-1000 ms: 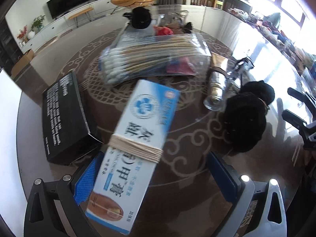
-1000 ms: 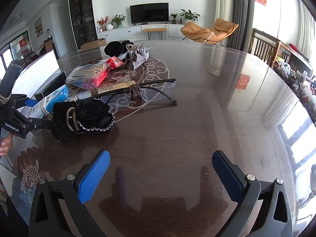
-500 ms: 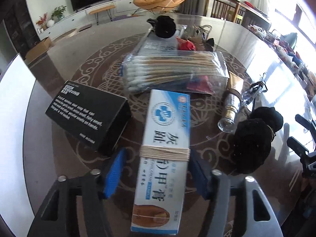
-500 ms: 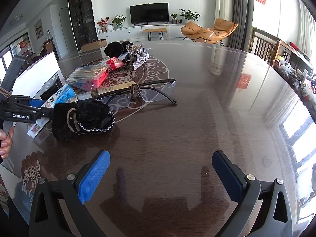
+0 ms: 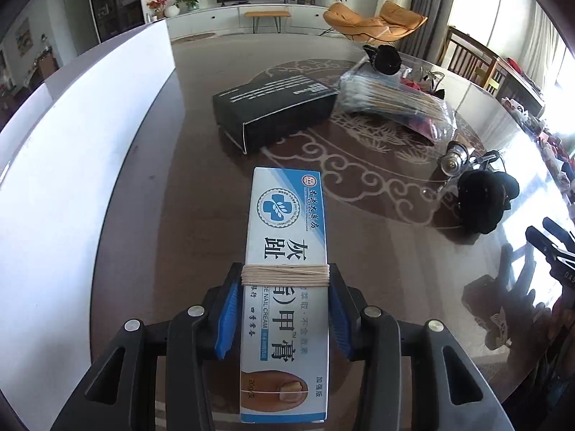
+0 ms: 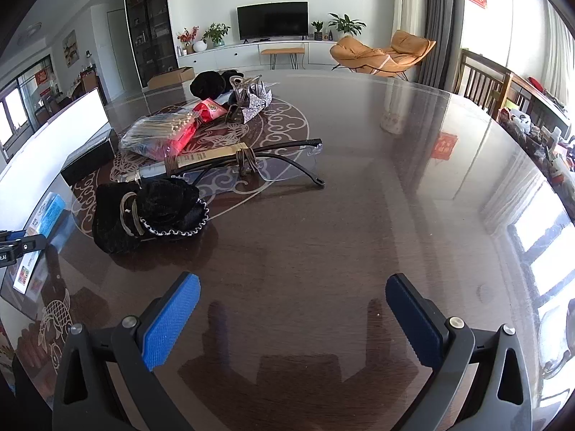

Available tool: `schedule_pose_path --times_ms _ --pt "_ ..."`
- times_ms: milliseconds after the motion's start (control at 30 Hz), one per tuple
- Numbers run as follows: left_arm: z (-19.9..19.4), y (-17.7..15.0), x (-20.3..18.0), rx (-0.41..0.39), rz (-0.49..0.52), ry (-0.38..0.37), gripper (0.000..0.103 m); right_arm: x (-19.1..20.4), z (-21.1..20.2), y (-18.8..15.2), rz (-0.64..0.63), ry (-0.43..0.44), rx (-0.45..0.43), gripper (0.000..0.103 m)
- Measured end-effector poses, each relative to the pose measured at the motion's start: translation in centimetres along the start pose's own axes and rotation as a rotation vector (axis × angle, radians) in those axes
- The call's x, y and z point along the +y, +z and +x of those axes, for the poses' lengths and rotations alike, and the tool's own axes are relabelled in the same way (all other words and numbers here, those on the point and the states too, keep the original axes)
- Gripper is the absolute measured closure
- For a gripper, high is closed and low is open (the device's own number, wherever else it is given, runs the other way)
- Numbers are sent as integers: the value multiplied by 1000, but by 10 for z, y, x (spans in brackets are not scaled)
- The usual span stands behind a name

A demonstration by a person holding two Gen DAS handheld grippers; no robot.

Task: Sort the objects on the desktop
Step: 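Lift the nail cream box with the left tool while the right tool approaches the eyeglasses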

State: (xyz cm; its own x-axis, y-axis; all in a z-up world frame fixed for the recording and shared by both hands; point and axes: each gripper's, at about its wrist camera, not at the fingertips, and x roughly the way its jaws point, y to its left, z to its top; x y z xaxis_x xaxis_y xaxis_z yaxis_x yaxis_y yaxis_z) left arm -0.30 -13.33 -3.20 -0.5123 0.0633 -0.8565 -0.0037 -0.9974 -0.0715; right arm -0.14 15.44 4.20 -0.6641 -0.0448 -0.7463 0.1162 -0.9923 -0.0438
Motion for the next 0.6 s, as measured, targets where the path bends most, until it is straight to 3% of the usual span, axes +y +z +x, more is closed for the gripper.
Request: schedule_pose_path --times_ms 133,300,600 --pt "0 4 13 -13 -39 6 58 1 2 0 -4 -13 10 0" --pt "13 18 15 -46 -27 66 57 3 4 1 -13 -27 23 0" --pt "25 36 23 -85 -63 80 55 5 7 0 -27 -23 39 0"
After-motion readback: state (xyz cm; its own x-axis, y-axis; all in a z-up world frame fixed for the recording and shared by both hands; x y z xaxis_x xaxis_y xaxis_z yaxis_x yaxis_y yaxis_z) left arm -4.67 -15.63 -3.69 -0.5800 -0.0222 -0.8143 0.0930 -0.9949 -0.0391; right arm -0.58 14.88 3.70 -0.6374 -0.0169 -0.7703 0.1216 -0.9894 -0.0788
